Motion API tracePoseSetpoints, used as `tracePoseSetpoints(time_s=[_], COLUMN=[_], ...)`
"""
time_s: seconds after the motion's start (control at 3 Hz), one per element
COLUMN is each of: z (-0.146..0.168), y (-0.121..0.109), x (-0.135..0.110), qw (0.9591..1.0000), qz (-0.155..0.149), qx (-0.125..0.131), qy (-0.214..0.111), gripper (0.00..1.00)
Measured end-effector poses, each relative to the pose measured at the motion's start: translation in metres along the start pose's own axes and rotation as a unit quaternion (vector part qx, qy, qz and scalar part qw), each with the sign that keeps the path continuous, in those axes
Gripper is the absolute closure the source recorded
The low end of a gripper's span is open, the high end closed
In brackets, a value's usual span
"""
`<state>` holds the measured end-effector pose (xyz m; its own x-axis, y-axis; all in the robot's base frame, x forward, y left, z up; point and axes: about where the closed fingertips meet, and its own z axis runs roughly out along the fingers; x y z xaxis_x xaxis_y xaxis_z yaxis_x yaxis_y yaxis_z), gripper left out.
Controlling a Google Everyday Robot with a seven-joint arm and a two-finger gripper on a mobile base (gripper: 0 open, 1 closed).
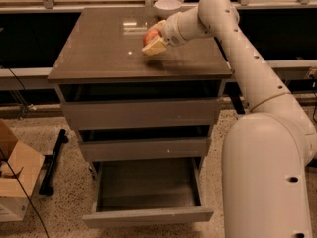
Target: Pick apple from bottom drawer and place on counter
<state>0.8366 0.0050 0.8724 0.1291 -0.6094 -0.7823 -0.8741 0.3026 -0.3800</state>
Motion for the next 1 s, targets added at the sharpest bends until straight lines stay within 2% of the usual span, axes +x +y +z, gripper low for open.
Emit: tracePoseSetpoints(time_s=[0.33, 0.67, 1.0], z=[0.004, 0.0082, 0.0123], y=[-0.0047, -0.0022, 0.0], x=[0.0166, 0.0154, 0.0152], qw=[0.9977, 0.9977, 0.9977], qz=[0.066, 0.067, 0.067], qx=[0.006, 0.002, -0.001], qy=[-0.01, -0.01, -0.01], gripper=[0.42, 0.19, 0.0])
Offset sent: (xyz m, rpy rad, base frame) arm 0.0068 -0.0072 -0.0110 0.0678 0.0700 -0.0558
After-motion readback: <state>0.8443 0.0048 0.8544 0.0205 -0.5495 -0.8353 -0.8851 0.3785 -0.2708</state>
